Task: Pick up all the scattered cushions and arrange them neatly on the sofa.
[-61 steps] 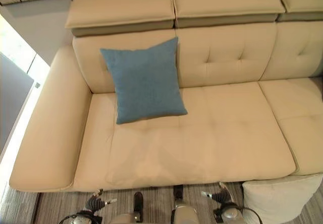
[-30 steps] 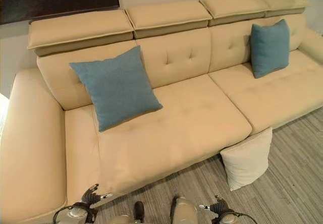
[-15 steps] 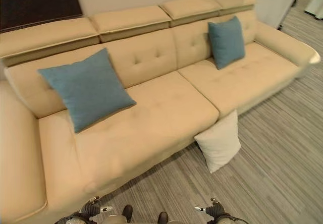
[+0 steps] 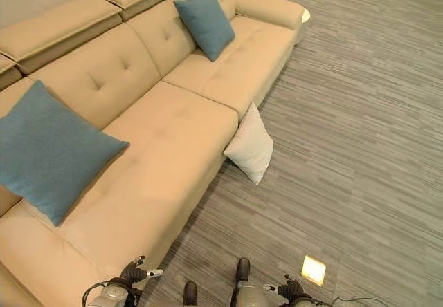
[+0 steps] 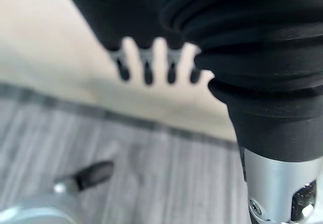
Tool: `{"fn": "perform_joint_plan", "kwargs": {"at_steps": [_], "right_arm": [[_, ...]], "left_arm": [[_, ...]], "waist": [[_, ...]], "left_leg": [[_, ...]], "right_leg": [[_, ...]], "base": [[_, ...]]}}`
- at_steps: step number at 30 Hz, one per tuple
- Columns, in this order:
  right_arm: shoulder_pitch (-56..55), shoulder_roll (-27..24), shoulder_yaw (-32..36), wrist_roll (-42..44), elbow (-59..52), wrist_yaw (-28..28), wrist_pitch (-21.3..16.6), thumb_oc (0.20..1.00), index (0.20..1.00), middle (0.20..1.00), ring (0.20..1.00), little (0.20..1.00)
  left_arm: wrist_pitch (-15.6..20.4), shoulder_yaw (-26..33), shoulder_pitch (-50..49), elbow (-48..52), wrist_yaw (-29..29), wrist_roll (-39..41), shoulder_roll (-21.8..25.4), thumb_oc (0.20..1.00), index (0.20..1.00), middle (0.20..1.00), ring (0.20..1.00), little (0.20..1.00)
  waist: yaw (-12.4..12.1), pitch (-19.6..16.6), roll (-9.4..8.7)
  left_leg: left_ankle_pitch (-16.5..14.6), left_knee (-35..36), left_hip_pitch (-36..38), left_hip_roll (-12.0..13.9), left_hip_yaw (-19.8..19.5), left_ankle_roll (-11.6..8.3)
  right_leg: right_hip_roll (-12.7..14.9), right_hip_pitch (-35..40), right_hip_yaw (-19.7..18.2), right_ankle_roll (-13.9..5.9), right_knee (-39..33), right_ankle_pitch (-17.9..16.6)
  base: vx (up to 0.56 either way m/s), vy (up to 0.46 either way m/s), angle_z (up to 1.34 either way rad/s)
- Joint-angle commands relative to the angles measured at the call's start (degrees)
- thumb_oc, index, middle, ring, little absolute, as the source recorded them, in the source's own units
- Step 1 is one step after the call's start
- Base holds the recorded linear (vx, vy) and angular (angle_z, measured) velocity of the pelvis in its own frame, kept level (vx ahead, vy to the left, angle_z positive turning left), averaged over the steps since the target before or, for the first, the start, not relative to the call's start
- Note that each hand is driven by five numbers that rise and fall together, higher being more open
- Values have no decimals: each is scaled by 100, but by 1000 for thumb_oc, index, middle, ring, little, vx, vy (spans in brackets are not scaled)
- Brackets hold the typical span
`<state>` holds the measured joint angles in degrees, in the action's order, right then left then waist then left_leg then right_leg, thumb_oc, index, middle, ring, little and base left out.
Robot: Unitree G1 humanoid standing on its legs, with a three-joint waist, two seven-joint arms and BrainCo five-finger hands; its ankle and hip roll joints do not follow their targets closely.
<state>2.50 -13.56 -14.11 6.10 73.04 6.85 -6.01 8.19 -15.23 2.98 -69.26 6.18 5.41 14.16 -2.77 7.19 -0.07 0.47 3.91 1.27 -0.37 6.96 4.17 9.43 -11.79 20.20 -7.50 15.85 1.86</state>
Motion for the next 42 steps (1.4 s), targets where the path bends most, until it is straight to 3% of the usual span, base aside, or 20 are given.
{"fn": "perform_joint_plan", "kwargs": {"at_steps": [1, 2, 8, 10, 12, 15, 17, 18, 19, 22, 25, 27, 28, 30, 33, 34, 36, 37, 38, 42], "right_arm": [[166, -205, 39, -62, 10, 36, -124, 1000, 1000, 1000, 1000, 1000], [140, -197, 29, -42, 6, 38, -137, 1000, 1000, 1000, 1000, 1000], [51, -229, 42, 70, -18, 70, -161, 1000, 1000, 1000, 1000, 1000], [4, -216, 54, 165, 5, 101, -189, 1000, 1000, 1000, 1000, 1000], [-27, -225, 49, 241, -6, 105, -204, 1000, 1000, 1000, 1000, 1000], [15, -254, 9, 290, 3, 124, -209, 1000, 1000, 1000, 1000, 1000], [28, -289, -10, 261, 8, 151, -205, 1000, 1000, 1000, 1000, 1000], [27, -289, -10, 262, 8, 151, -205, 1000, 1000, 1000, 1000, 1000], [60, -294, -48, 243, -14, 172, -220, 1000, 1000, 1000, 1000, 1000], [102, -293, -98, 212, -43, 150, -226, 1000, 1000, 1000, 1000, 1000], [134, -276, -124, 125, -57, 139, -211, 1000, 1000, 1000, 1000, 1000], [196, -242, -168, 5, -67, 118, -201, 1000, 1000, 1000, 1000, 1000], [195, -242, -167, 5, -68, 118, -201, 1000, 1000, 1000, 1000, 1000], [347, -244, -221, -13, -129, 144, -209, 1000, 1000, 1000, 1000, 1000], [396, -221, -214, -12, -160, 178, -199, 1000, 1000, 1000, 1000, 1000], [410, -227, -243, -51, -197, 191, -210, 1000, 1000, 1000, 1000, 1000], [419, -218, -268, -102, -223, 202, -214, 1000, 1000, 1000, 1000, 1000], [418, -218, -269, -102, -223, 202, -213, 1000, 1000, 1000, 1000, 1000], [435, -193, -294, -105, -225, 198, -207, 1000, 1000, 1000, 1000, 1000], [417, -155, -330, -133, -244, 177, -188, 1000, 1000, 1000, 1000, 1000]], "left_arm": [[117, 65, 96, -132, -116, -156, 30, 1000, 1000, 1000, 1000, 1000], [121, 83, 64, -127, -112, -164, -4, 1000, 1000, 1000, 1000, 1000], [123, 33, 84, -109, -78, -132, -82, 1000, 1000, 1000, 1000, 1000], [138, -115, 188, -28, -42, -106, -135, 1000, 1000, 1000, 1000, 1000], [154, -190, 251, -16, -25, -33, -157, 1000, 1000, 1000, 1000, 1000], [162, -229, 288, -46, 17, 57, -195, 1000, 1000, 1000, 1000, 1000], [135, -230, 254, -102, 22, 16, -210, 1000, 1000, 1000, 1000, 1000], [135, -230, 253, -103, 22, 15, -210, 1000, 1000, 1000, 1000, 1000], [130, -230, 217, -144, 26, -11, -230, 1000, 1000, 1000, 1000, 1000], [144, -138, 166, -170, 22, 31, -214, 1000, 1000, 1000, 1000, 1000], [140, -71, 110, -216, 44, 71, -224, 1000, 1000, 1000, 1000, 1000], [142, -19, 79, -190, 65, 110, -223, 1000, 1000, 1000, 1000, 1000], [142, -20, 80, -190, 65, 110, -223, 1000, 1000, 1000, 1000, 1000], [155, -43, 169, -69, 106, 213, -148, 1000, 1000, 1000, 1000, 1000], [145, -65, 241, -76, 139, 245, -130, 1000, 1000, 1000, 1000, 1000], [163, -35, 274, -78, 161, 264, -101, 1000, 1000, 1000, 1000, 1000], [177, -15, 309, -111, 153, 250, -80, 1000, 1000, 1000, 1000, 1000], [177, -14, 309, -111, 153, 250, -81, 1000, 1000, 1000, 1000, 1000], [180, -8, 305, -191, 133, 195, -87, 1000, 1000, 1000, 1000, 1000], [187, 39, 274, -260, 151, 216, -93, 1000, 1000, 1000, 1000, 1000]], "waist": [[-207, -130, -203], [-267, -162, -277], [-78, -228, -283], [77, -123, -321], [94, 45, -415], [-51, 115, -447], [-120, 67, -392], [-122, 72, -396], [-223, 61, -353], [-339, -4, -374], [-390, -147, -362], [-547, -240, -337], [-559, -233, -339], [-558, -97, -274], [-526, -82, -189], [-502, -78, -144], [-450, -89, -146], [-447, -77, -138], [-333, -100, -181], [-210, -117, -193]], "left_leg": [[-233, -227, -48, -92, -634, -348], [-214, -196, -43, -92, -498, -390], [-244, -148, 123, 7, -485, -495], [-375, -732, -90, 134, -508, -653], [-278, -1640, -431, 163, -513, -780], [-298, -1607, -900, -225, -986, -674], [73, -1036, -1078, -333, -1025, -631], [77, -1025, -1065, -336, -1021, -630], [418, -789, -1313, -446, -1153, -651], [378, -799, -1265, -521, -1322, -627], [270, -717, -1027, -519, -1321, -530], [63, -680, -733, -509, -1170, -352], [61, -678, -724, -509, -1158, -350], [-65, -719, -478, -489, -1107, -169], [-155, -671, -322, -421, -1144, -130], [-260, -563, -104, -330, -1105, -184], [-336, -455, 62, -280, -1088, -235], [-337, -445, 84, -271, -1092, -238], [-390, -335, 262, -252, -1119, -288], [-487, -261, 487, -153, -1207, -370]], "right_leg": [[-327, 824, -318, 7, -951, -205], [-345, 948, -216, 13, -1285, -267], [-585, 1139, -539, 82, -1697, -291], [-663, 1188, -596, 212, -1679, -172], [-659, 1310, -634, 316, -1666, -152], [-708, 1416, -809, 329, -1741, -114], [-851, 1603, -929, 324, -1791, -13], [-847, 1611, -932, 323, -1791, -9], [-983, 1714, -1070, 357, -1786, 60], [-1026, 1850, -1336, 349, -1754, 188], [-927, 1973, -1381, 259, -1649, 324], [-718, 1878, -1329, 62, -975, 314], [-715, 1877, -1341, 60, -963, 321], [-553, 1243, -1280, -236, 338, -242], [-365, 941, -931, -177, 541, -303], [-174, 844, -451, -22, 59, -131], [-79, 708, -221, 16, -452, -266], [-90, 734, -214, 18, -470, -272], [-136, 590, -337, -38, -1009, -525], [-208, 454, -541, -98, -1319, -721]], "base": [[-55, -143, -64], [-1, -163, -55], [75, -187, -33], [21, -314, 4], [22, -261, 19], [143, -129, -34], [246, -58, -29], [215, -45, -33], [202, -38, -36], [251, 2, -62], [293, 72, -69], [311, 116, -52], [220, 86, -67], [133, 44, -84], [154, -1, -21], [236, -86, 9], [188, -109, -25], [234, -144, -42], [166, -101, -30], [219, -153, 6]]}}
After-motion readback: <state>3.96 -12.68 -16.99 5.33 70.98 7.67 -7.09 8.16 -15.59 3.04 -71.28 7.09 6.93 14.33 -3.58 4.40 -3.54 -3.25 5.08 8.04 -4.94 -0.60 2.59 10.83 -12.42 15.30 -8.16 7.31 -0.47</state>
